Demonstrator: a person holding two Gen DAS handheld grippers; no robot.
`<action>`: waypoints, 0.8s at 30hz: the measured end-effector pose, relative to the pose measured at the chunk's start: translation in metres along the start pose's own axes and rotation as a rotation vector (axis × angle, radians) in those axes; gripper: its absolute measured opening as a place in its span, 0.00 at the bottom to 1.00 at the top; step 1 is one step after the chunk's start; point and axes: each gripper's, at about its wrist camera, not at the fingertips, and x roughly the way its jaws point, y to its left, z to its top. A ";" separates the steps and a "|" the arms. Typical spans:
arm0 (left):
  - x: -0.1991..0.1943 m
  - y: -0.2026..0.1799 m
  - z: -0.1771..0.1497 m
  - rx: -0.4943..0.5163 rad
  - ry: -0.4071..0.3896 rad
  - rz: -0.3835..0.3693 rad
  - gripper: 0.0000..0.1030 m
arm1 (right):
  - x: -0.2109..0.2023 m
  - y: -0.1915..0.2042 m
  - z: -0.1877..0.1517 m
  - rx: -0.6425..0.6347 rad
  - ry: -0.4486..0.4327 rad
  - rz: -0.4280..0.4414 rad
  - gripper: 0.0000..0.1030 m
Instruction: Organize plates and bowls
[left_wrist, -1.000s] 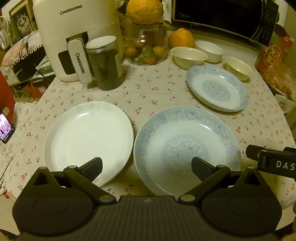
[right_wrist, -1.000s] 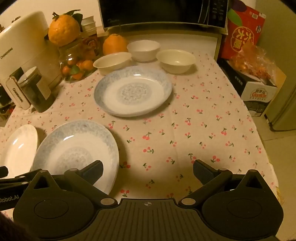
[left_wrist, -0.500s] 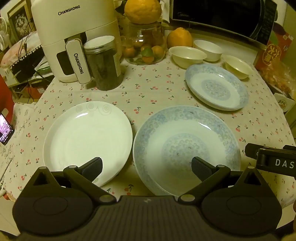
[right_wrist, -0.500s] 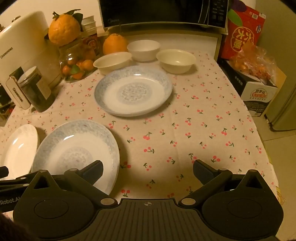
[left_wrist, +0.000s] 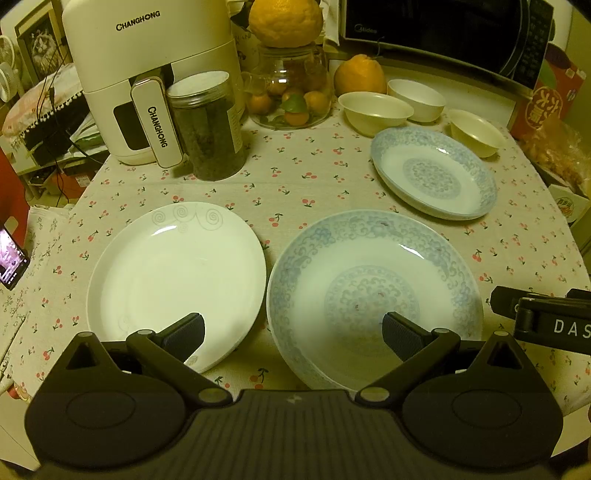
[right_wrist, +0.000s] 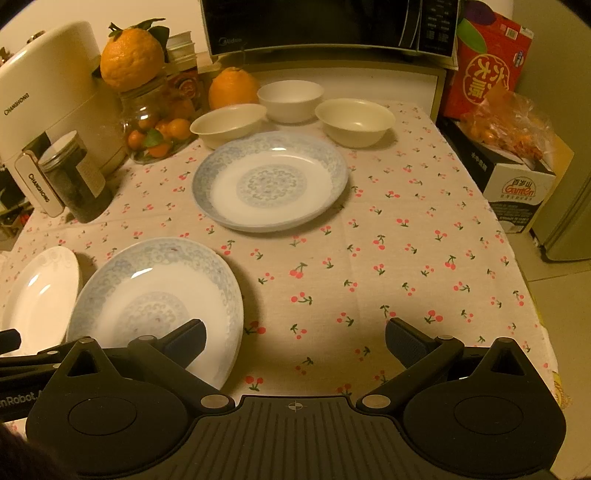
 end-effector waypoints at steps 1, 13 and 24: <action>0.000 0.000 0.000 0.000 0.001 0.000 1.00 | 0.000 0.000 0.000 0.001 0.000 0.001 1.00; 0.003 -0.001 0.001 0.000 0.007 0.003 1.00 | 0.000 0.001 -0.001 0.000 0.004 0.004 1.00; 0.002 0.000 0.000 -0.005 0.005 -0.006 1.00 | 0.002 0.002 -0.001 -0.005 0.011 -0.002 1.00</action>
